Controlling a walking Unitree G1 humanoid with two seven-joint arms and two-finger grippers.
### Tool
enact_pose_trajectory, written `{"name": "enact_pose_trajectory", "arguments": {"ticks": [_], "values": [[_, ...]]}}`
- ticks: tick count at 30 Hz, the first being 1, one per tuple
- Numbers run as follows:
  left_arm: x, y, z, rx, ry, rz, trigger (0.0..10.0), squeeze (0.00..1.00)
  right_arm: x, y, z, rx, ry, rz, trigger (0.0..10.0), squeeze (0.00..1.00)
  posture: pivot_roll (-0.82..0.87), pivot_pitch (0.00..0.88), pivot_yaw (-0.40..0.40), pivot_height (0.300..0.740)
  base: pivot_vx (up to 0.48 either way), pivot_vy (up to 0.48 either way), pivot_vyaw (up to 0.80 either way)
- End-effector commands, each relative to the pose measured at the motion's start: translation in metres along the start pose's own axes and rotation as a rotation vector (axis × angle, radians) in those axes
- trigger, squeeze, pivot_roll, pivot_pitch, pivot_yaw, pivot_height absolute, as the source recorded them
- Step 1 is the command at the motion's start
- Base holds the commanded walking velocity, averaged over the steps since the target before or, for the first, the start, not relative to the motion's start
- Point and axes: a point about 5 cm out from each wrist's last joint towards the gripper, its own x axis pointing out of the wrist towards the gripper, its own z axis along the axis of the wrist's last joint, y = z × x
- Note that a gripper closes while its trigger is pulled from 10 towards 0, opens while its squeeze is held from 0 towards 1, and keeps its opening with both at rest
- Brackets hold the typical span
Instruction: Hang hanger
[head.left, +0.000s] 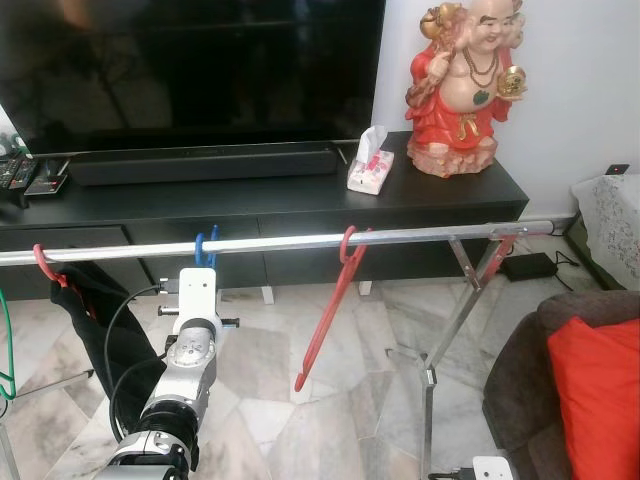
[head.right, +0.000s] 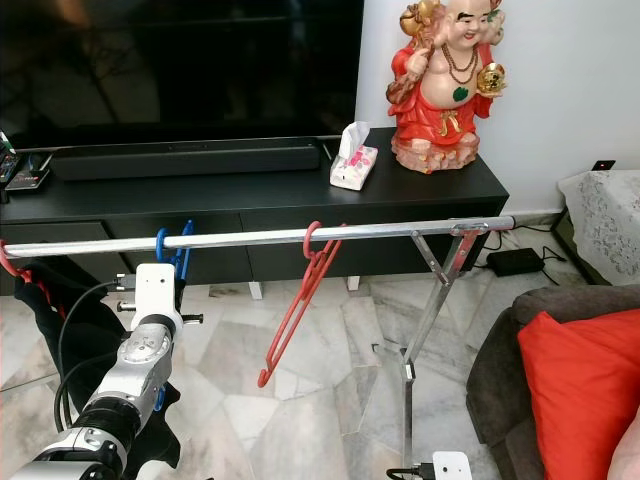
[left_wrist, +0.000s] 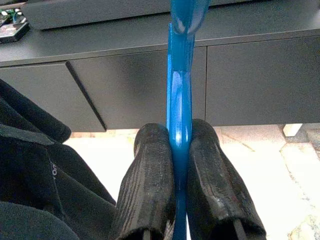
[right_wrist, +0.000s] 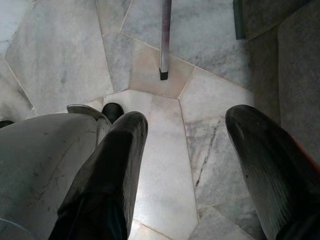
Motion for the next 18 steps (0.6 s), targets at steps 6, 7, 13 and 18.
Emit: {"name": "enact_pose_trajectory", "arguments": {"ticks": [6, 7, 13, 18], "values": [[-0.01, 0.0, -0.018, 0.0, 0.031, -0.02, 10.0, 1.0, 0.0, 0.001, -0.002, 0.006, 0.003, 0.004, 10.0, 0.0, -0.2, 0.0, -0.004, 0.74, 0.0, 0.0, 0.0], [-0.01, 0.001, -0.017, 0.001, 0.022, -0.021, 10.0, 1.0, 0.0, 0.002, -0.002, 0.006, 0.003, 0.004, 10.0, 0.0, -0.2, 0.0, -0.003, 0.74, 0.0, 0.0, 0.0], [-0.019, 0.003, -0.012, -0.001, -0.068, -0.016, 10.0, 1.0, 0.0, 0.002, -0.001, 0.006, 0.001, 0.004, 10.0, 0.0, -0.2, 0.0, -0.003, 0.74, 0.0, 0.0, 0.0], [-0.025, 0.004, -0.004, 0.004, -0.144, -0.018, 10.0, 1.0, 0.0, 0.002, 0.0, 0.006, -0.002, 0.004, 10.0, 0.0, -0.19, 0.0, -0.003, 0.74, 0.0, 0.0, 0.0]]}}
